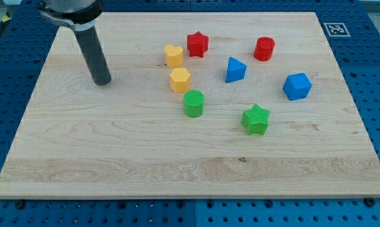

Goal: Move the yellow hexagon diagonally top right to the green circle

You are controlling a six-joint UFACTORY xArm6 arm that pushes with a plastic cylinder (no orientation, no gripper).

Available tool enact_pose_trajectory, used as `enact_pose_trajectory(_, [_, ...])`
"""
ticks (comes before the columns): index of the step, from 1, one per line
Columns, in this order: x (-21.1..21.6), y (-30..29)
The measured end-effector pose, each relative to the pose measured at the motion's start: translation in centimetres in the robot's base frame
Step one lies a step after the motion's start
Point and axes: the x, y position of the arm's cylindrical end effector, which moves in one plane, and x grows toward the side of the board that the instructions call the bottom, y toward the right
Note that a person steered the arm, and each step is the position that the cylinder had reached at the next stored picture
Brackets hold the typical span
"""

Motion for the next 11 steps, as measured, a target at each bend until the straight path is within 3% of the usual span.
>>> enact_pose_trajectory(4, [-0.2,0.5])
enact_pose_trajectory(6, [-0.1,10.0])
enact_pose_trajectory(8, [3.0,18.5])
enact_pose_trajectory(10, [2.4,22.6])
enact_pose_trajectory(11, [2.4,21.3])
